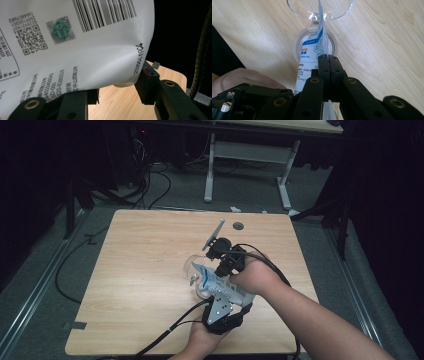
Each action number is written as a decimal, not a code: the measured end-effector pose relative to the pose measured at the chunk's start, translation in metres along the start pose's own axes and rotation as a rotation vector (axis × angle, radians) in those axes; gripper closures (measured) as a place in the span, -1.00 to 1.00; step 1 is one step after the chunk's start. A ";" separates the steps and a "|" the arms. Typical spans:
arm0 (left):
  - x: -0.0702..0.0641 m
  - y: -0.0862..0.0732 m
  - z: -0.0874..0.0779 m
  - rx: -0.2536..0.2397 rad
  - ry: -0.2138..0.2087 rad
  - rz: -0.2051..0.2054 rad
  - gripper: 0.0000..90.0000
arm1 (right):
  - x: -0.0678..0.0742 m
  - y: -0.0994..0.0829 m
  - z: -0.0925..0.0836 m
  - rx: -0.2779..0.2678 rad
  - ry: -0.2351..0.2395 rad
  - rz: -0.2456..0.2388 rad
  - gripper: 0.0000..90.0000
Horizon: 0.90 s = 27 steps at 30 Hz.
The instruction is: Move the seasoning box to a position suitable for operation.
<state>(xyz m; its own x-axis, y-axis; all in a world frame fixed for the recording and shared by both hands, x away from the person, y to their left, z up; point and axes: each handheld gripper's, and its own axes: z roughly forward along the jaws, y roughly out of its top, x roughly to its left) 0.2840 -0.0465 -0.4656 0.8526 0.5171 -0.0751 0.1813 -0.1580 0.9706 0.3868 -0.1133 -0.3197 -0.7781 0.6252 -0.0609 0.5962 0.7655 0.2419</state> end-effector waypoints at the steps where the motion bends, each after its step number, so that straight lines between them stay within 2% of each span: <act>1: 0.000 0.000 0.000 0.000 0.000 0.000 0.32 | 0.000 0.000 0.000 0.000 0.000 0.000 1.00; 19: -0.003 -0.015 -0.003 0.024 -0.011 0.029 0.31 | 0.000 -0.009 0.002 0.014 0.027 0.011 1.00; 27: -0.003 -0.024 -0.002 0.037 -0.009 0.029 0.30 | -0.002 -0.012 0.003 0.026 0.030 0.018 1.00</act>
<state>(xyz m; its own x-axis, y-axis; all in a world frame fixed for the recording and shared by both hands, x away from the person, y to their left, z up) 0.2765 -0.0423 -0.4877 0.8620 0.5045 -0.0488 0.1739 -0.2039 0.9634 0.3818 -0.1227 -0.3252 -0.7727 0.6342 -0.0272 0.6147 0.7583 0.2172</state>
